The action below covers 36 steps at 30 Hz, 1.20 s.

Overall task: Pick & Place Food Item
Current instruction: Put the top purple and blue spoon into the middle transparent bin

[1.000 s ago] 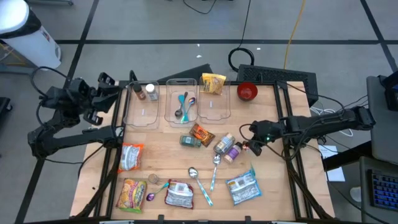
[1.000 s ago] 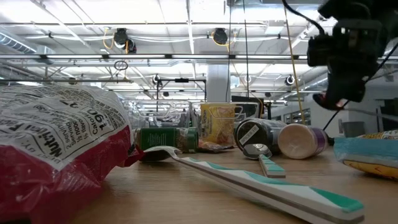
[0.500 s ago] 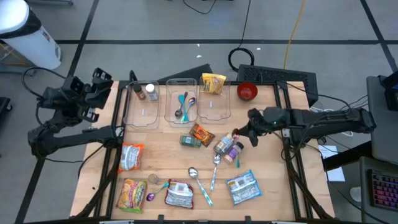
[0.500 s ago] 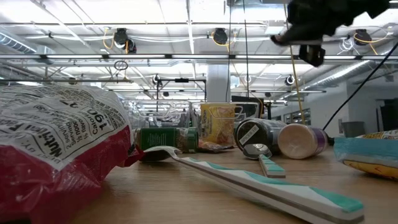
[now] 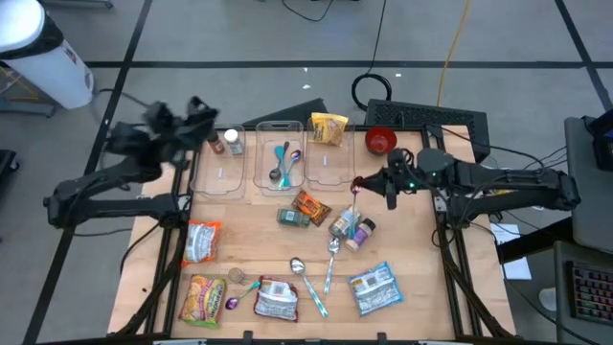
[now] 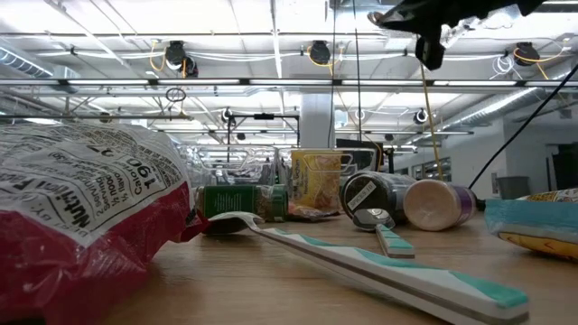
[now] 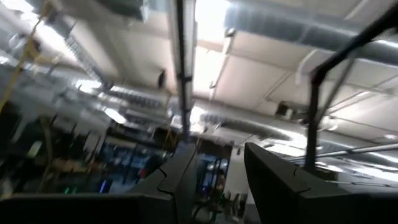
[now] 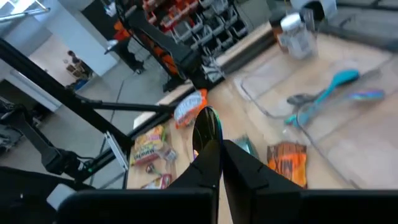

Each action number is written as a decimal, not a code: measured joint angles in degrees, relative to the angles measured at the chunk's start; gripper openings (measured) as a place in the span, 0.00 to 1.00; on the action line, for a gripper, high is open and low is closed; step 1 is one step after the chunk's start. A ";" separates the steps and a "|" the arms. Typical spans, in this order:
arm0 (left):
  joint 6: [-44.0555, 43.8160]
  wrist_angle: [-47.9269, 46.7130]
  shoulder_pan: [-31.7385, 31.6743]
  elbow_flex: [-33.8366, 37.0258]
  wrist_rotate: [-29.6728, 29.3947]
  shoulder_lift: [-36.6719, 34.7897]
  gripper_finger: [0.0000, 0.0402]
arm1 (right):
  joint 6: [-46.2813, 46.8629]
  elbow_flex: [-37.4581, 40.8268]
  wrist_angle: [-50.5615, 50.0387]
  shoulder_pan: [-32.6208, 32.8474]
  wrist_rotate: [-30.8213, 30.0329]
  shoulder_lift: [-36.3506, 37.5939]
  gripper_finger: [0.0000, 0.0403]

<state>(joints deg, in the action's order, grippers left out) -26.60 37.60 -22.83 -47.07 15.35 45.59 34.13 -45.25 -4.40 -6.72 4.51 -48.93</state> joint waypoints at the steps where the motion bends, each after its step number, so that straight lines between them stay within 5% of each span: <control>1: -0.93 0.00 0.00 0.00 -0.88 1.41 0.35 | -0.49 -0.48 0.00 -0.23 0.00 0.00 0.00; 10: -10.13 -0.05 0.86 -1.64 -5.00 13.53 0.35 | -4.80 -6.05 -0.09 -2.59 0.00 -2.14 0.00; 17: -5.55 -1.67 5.67 -6.73 -5.02 22.28 0.35 | -8.52 -11.94 -0.15 -3.62 0.16 -6.78 0.00; 27: 0.64 -26.57 10.85 -20.48 -8.17 31.80 0.35 | -11.46 -16.56 -0.19 -3.83 0.10 -12.19 0.00; 36: 1.22 -30.49 12.22 -24.09 -7.87 36.60 0.35 | -12.35 -16.97 0.14 -4.11 -0.17 -12.83 0.00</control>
<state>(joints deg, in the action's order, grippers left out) -25.38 7.10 -10.61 -71.16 7.49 82.19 21.78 -62.22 -4.27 -10.83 4.34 -61.76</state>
